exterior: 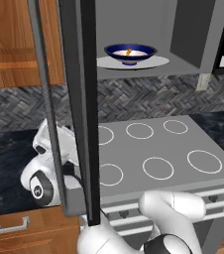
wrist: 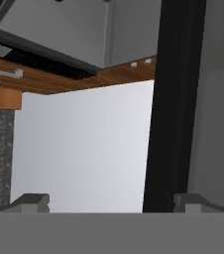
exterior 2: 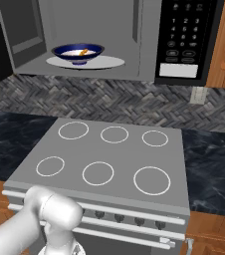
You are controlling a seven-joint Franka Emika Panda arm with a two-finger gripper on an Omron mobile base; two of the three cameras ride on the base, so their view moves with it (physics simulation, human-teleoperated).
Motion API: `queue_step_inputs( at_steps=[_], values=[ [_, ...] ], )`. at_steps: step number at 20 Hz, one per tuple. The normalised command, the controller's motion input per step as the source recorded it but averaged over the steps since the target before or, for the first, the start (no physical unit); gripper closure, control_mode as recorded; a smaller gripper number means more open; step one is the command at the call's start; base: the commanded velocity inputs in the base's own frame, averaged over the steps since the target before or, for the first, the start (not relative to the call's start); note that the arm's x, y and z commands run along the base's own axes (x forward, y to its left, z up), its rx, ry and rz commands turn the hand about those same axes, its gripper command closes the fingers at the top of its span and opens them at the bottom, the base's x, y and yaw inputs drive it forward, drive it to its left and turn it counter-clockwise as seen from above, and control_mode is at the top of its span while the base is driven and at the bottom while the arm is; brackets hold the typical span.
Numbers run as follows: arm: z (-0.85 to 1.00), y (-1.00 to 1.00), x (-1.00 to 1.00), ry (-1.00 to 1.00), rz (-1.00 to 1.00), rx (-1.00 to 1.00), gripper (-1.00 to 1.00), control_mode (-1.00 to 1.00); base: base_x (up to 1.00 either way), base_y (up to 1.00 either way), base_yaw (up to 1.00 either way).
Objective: Remove the banana from the bowl and place it on the small plate. Then place the bowl with only the shrimp in the microwave, close the door, and press the start button to microwave the shrimp.
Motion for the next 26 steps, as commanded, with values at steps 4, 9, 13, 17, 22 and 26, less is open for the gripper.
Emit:
queue_step_inputs(
  at_steps=[4,9,13,17,22,26],
  values=[
    [0.55,-0.77,0.0,-0.05,-0.33,-0.02,-1.0,-1.0,0.0,0.0,0.0],
    [0.63,-0.83,-0.05,-0.04,-0.28,0.0,-1.0,-1.0,0.0,0.0,0.0],
    [0.43,-0.92,0.0,0.0,-0.18,0.0,-1.0,-1.0,0.0,0.0,0.0],
    [0.53,-0.77,-0.01,0.0,-0.03,0.07,-1.0,-1.0,0.0,0.0,0.0],
    [0.8,-0.57,-0.05,0.03,0.01,0.15,-1.0,-1.0,0.0,0.0,0.0],
    [0.65,-0.44,-0.18,0.2,0.17,0.28,-1.0,-1.0,0.0,0.0,0.0]
  ],
)
